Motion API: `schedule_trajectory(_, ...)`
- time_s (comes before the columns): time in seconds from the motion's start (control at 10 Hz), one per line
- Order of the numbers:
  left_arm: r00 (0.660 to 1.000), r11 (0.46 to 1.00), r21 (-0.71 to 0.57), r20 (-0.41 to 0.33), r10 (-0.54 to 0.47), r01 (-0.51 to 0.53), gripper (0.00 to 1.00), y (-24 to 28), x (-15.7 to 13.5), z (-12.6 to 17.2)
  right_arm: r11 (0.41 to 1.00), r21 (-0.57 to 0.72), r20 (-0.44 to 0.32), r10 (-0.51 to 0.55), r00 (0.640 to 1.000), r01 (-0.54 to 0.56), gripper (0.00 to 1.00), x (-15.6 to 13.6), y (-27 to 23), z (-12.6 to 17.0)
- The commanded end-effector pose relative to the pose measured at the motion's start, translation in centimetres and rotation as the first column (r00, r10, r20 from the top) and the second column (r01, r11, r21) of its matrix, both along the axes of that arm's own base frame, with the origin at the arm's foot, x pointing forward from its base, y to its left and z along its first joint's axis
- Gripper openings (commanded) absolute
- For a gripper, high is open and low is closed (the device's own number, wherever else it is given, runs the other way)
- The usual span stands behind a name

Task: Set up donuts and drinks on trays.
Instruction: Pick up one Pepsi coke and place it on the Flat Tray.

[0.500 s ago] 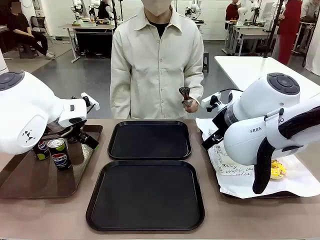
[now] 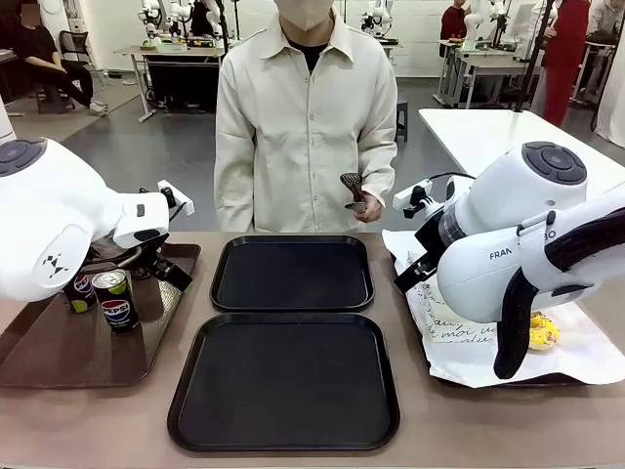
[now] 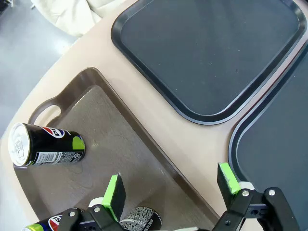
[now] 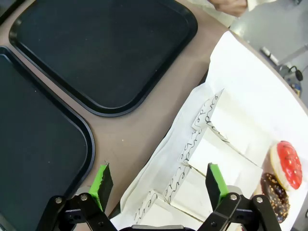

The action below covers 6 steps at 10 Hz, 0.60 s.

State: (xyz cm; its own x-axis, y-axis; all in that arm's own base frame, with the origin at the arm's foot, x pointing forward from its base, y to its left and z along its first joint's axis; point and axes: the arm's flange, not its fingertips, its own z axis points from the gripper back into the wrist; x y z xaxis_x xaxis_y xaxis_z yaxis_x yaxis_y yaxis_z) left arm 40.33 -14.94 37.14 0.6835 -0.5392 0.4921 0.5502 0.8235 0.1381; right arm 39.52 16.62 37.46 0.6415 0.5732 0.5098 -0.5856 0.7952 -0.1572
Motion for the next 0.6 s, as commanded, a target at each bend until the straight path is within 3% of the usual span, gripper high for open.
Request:
schedule_trajectory(0.0,1.0,1.0,0.0,0.0,0.0,0.0,1.0,0.0,0.0,0.0,1.0,0.0,0.0,0.0,1.0,0.0,1.0,0.0,0.01,0.0)
schedule_trajectory(0.5,1.0,1.0,0.0,0.0,0.0,0.0,1.0,0.0,0.0,0.0,1.0,0.0,0.0,0.0,1.0,0.0,1.0,0.0,0.01,0.0)
